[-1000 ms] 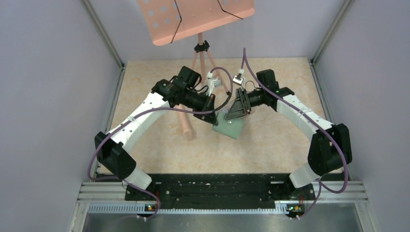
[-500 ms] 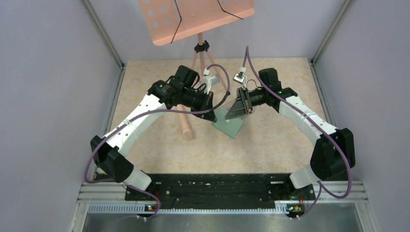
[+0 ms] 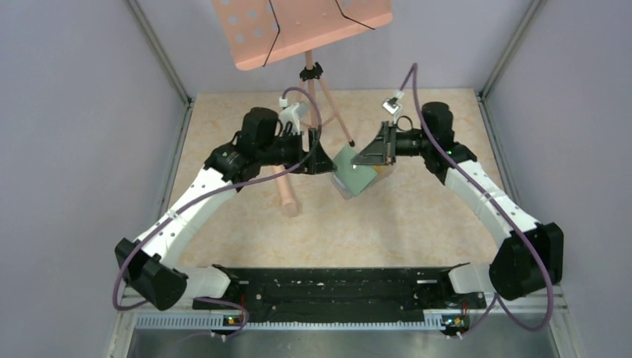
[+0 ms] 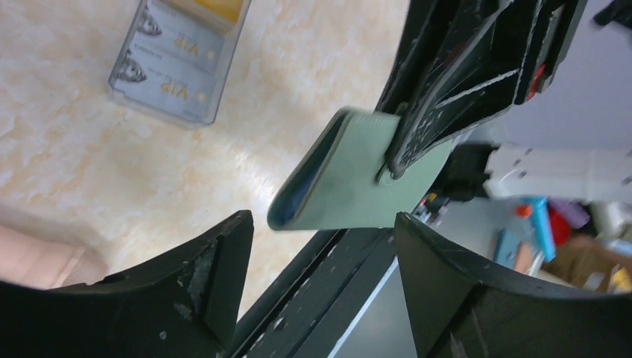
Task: Put the credit cards into the card holder
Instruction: Open the card holder at the center of the board.
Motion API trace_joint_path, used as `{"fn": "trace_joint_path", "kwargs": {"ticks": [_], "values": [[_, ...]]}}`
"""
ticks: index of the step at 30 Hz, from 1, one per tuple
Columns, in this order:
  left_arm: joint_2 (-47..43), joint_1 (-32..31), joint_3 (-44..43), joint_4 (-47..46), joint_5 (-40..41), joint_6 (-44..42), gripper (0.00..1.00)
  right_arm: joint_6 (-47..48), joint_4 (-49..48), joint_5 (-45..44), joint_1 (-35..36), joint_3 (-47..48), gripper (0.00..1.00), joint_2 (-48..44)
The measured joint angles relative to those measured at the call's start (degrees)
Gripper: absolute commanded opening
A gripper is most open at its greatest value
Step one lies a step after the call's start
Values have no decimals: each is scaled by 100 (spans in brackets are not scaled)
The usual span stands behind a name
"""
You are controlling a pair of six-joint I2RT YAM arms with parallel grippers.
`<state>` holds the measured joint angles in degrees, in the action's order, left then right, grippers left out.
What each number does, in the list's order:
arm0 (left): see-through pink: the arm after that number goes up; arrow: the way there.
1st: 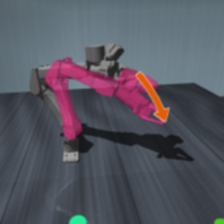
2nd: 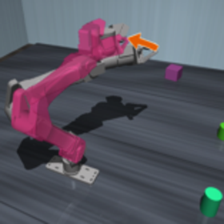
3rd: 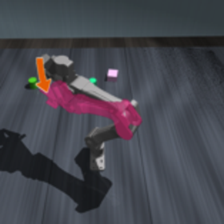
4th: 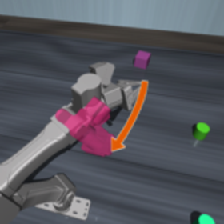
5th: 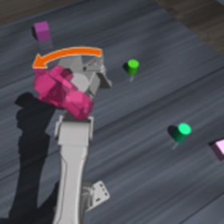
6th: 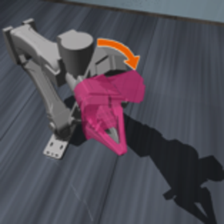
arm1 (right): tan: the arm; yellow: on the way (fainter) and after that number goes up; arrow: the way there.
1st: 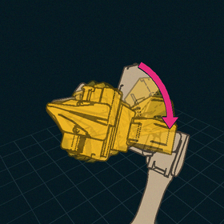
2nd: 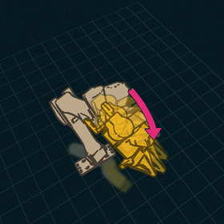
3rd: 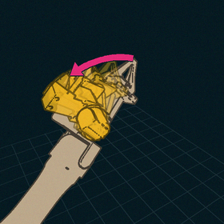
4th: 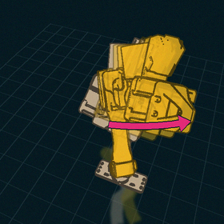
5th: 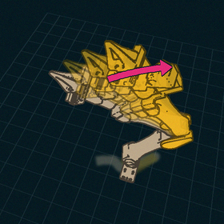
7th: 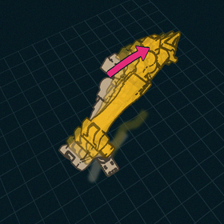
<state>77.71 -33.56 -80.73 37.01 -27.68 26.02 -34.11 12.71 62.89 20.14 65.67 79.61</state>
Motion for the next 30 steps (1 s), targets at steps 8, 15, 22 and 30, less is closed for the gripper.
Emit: {"fn": "trace_joint_path", "kwargs": {"ticks": [8, 15, 22, 30], "values": [[-647, 627, 1989, -3215, -817, 2430, 80, -2037, -2586, -828, -697, -732, 0, -879], [-249, 573, 2109, -5386, -1674, 3722, 80, -3327, -4389, -1080, -704, -767, 0, -903], [201, 352, 1838, -6461, -2004, 4238, 72, -3823, -5016, -1126, -704, -796, 0, -894], [498, 219, 1659, -6878, -2081, 4520, 37, -3963, -5104, -1169, -702, -1056, 3, -894]]}}
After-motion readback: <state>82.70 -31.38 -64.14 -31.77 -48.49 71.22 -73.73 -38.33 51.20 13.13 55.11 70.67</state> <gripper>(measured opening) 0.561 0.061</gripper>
